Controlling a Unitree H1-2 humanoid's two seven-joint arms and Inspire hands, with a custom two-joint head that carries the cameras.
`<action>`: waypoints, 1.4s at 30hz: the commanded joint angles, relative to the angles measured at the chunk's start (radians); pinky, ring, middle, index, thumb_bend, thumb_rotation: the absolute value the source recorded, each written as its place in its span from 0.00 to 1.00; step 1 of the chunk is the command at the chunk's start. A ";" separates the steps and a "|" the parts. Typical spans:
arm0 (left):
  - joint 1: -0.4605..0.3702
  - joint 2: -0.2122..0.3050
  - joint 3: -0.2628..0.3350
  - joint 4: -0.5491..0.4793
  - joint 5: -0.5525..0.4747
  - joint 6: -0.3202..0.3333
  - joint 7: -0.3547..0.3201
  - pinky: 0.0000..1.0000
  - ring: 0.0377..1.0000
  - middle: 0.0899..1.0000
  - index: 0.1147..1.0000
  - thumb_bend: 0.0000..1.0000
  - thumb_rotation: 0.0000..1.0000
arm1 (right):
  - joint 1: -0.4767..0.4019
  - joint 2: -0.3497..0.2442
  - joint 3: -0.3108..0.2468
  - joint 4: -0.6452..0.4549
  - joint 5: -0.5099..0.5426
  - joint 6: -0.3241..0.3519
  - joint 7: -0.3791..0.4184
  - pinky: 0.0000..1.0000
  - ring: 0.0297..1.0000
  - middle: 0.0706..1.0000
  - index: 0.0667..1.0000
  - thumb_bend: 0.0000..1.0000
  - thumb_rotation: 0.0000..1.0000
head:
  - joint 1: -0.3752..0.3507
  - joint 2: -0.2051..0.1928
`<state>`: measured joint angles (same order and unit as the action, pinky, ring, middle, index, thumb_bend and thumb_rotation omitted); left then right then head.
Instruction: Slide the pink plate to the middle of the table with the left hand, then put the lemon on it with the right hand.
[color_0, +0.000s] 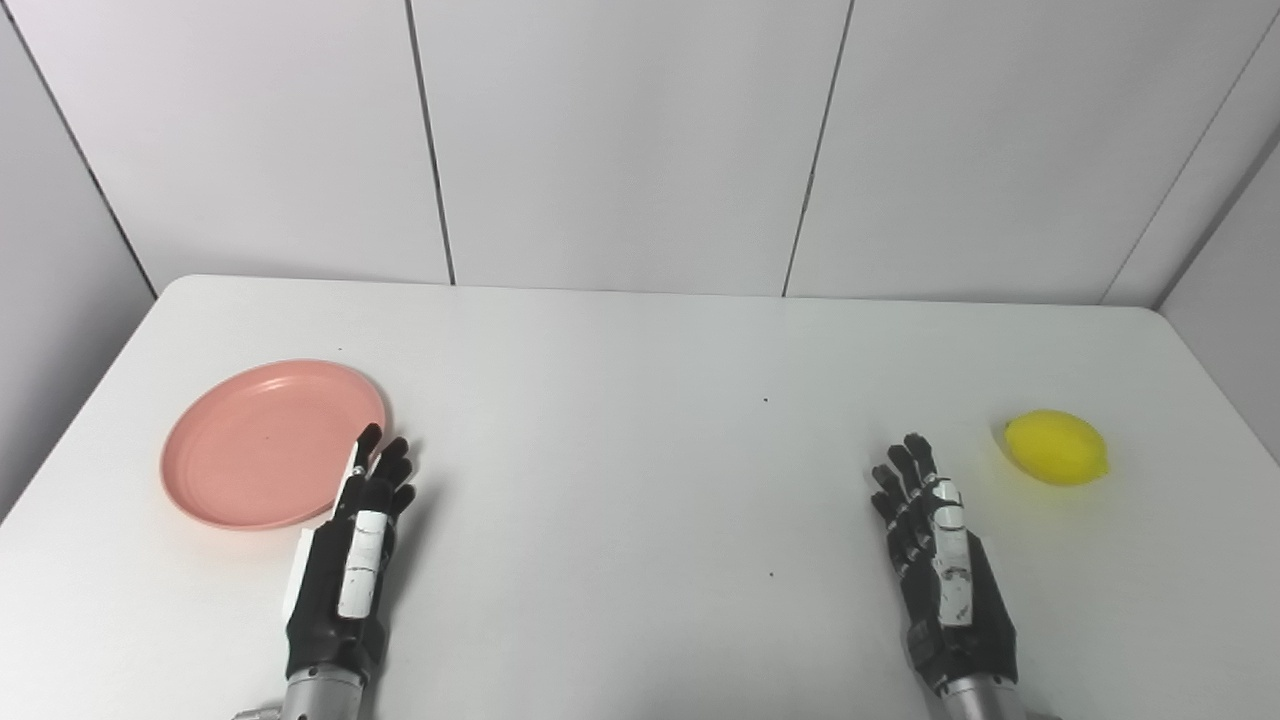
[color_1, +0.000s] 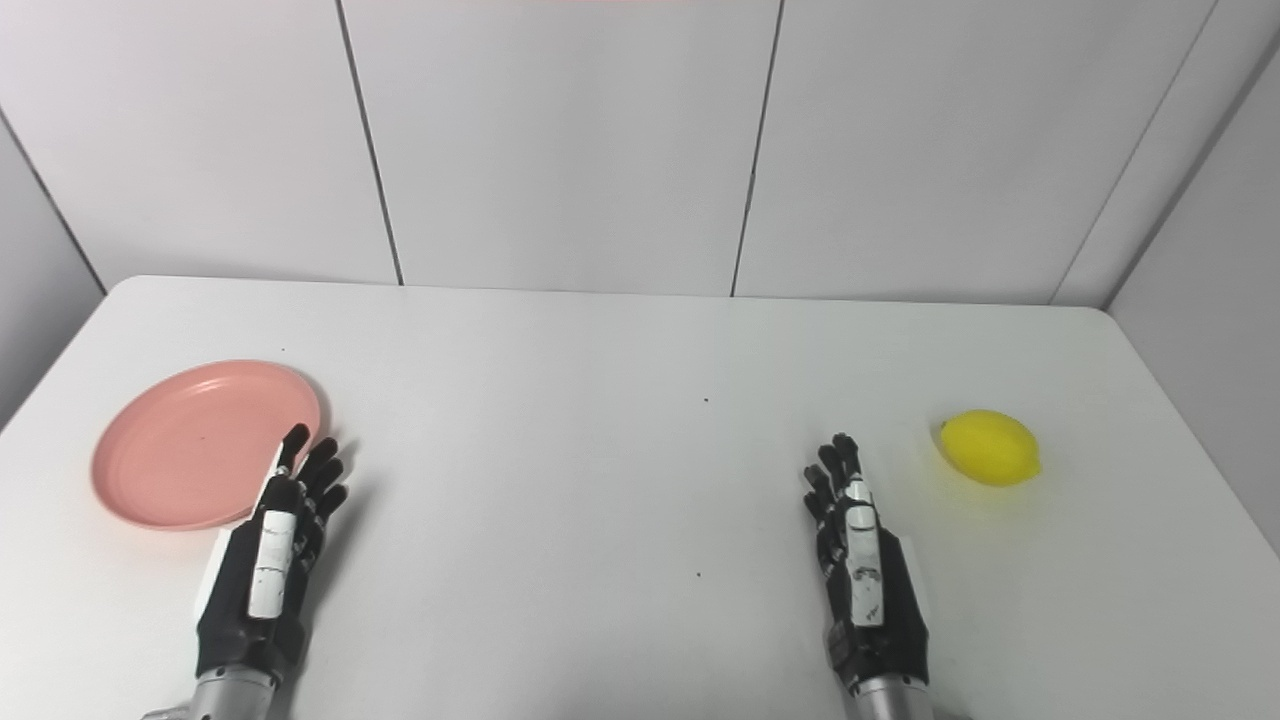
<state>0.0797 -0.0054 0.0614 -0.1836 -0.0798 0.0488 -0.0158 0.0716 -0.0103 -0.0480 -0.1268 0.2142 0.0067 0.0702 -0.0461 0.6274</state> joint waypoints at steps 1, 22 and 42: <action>0.003 -0.005 -0.004 -0.002 -0.001 -0.012 0.003 1.00 0.95 0.94 0.96 0.85 0.87 | 0.016 -0.003 -0.009 0.039 0.008 -0.015 0.006 1.00 0.97 0.98 0.99 0.74 0.99 | 0.009 -0.003; -0.005 -0.062 -0.068 0.072 0.073 -0.085 0.045 1.00 0.96 0.94 0.98 0.83 0.88 | -0.001 -0.065 -0.067 0.133 0.109 -0.067 0.102 1.00 0.99 1.00 1.00 0.71 0.98 | 0.204 -0.079; -0.012 -0.082 -0.094 0.153 0.136 -0.154 0.078 0.98 0.95 0.93 0.96 0.76 0.91 | -0.012 -0.093 -0.085 0.184 0.134 -0.069 0.141 1.00 1.00 1.00 1.00 0.65 1.00 | 0.295 -0.153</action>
<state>0.0469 -0.0792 -0.0286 -0.0838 0.0500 -0.0718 0.0515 0.0114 -0.0945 -0.1205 -0.0254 0.3415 -0.0101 0.1870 0.2485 0.4740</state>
